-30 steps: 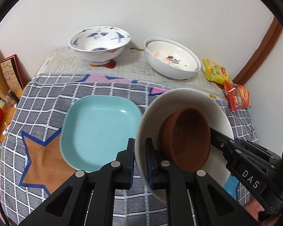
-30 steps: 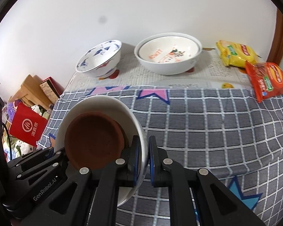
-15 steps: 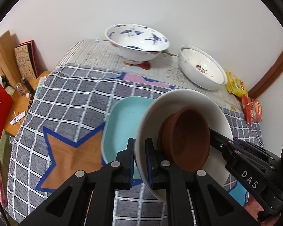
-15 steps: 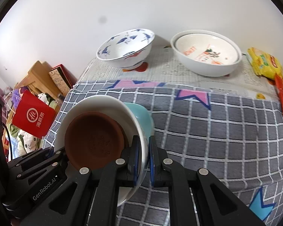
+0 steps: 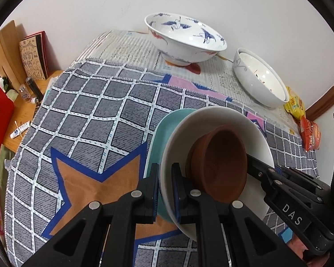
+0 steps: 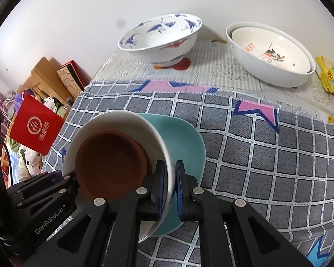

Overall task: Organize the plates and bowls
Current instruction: 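Lower the white bowl onto the teal plate and open both grippers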

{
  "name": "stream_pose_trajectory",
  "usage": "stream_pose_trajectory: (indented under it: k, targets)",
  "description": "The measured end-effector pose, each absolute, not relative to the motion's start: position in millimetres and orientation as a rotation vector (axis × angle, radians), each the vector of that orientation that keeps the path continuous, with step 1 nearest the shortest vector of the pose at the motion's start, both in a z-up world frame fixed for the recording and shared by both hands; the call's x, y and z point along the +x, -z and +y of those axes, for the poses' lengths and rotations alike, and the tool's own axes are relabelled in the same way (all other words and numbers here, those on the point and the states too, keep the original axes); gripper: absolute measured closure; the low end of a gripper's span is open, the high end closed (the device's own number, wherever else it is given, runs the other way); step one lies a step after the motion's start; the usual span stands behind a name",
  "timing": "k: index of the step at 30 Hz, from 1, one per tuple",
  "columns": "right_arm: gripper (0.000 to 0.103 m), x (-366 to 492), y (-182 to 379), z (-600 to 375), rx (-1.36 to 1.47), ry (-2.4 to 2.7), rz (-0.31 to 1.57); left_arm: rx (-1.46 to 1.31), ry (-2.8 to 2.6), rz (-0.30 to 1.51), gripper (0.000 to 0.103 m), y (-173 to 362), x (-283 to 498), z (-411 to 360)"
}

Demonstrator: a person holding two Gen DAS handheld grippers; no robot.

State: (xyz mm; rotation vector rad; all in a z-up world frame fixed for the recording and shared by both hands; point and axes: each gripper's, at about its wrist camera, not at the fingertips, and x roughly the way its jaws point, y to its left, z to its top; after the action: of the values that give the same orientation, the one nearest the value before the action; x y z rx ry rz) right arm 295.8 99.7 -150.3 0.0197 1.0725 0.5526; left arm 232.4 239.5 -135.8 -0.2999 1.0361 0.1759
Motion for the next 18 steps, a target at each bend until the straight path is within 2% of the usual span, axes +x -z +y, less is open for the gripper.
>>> stream_pose_trajectory:
  k: [18]
  targets:
    - [0.091,311,168,100,0.026,-0.601,1.096,-0.288,-0.186,1.017,0.090,147,243,240]
